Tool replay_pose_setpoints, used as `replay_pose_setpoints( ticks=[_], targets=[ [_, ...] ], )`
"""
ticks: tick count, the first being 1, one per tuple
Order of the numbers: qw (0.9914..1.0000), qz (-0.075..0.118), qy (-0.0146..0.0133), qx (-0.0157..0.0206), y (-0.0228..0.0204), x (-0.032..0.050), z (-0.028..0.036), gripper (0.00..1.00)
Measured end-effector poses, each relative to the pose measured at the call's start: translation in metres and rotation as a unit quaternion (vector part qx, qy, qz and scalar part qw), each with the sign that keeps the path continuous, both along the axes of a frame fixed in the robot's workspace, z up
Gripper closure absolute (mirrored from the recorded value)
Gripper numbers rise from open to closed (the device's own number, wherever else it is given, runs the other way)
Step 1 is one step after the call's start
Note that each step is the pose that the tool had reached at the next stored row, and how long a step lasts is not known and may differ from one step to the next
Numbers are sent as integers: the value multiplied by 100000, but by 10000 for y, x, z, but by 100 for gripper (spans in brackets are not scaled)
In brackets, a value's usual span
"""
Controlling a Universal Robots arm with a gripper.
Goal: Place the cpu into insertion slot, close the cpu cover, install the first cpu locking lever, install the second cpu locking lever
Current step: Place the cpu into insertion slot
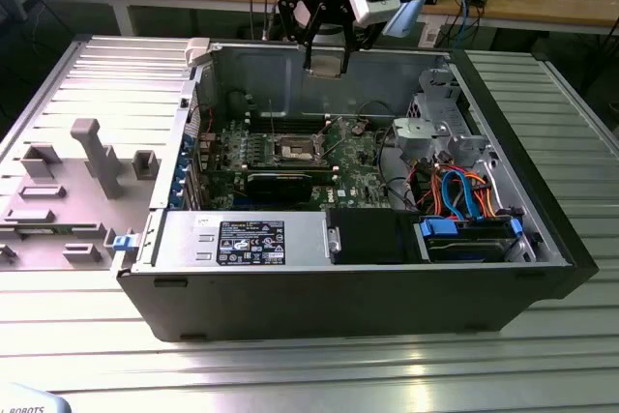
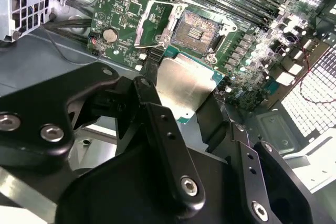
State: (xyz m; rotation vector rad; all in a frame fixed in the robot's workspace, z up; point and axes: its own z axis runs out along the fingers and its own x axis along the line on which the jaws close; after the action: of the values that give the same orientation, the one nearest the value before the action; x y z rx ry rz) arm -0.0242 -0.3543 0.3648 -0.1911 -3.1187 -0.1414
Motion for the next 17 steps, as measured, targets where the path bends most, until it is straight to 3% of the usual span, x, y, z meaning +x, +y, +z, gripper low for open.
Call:
replay_pose_setpoints(
  ticks=[4, 7, 11, 15, 17],
  targets=[
    [99999, -501, -5, -15, 0, 0, -1, 46],
    [99958, -2904, 8, -50, 0, -2, -3, 46],
    [99952, -3109, 1, -48, -1, -33, -8, 46],
    [99827, -5881, 6, -57, -1, -33, -18, 46],
    [99825, -5919, 2, -49, -1, -33, -18, 46]
  ],
)
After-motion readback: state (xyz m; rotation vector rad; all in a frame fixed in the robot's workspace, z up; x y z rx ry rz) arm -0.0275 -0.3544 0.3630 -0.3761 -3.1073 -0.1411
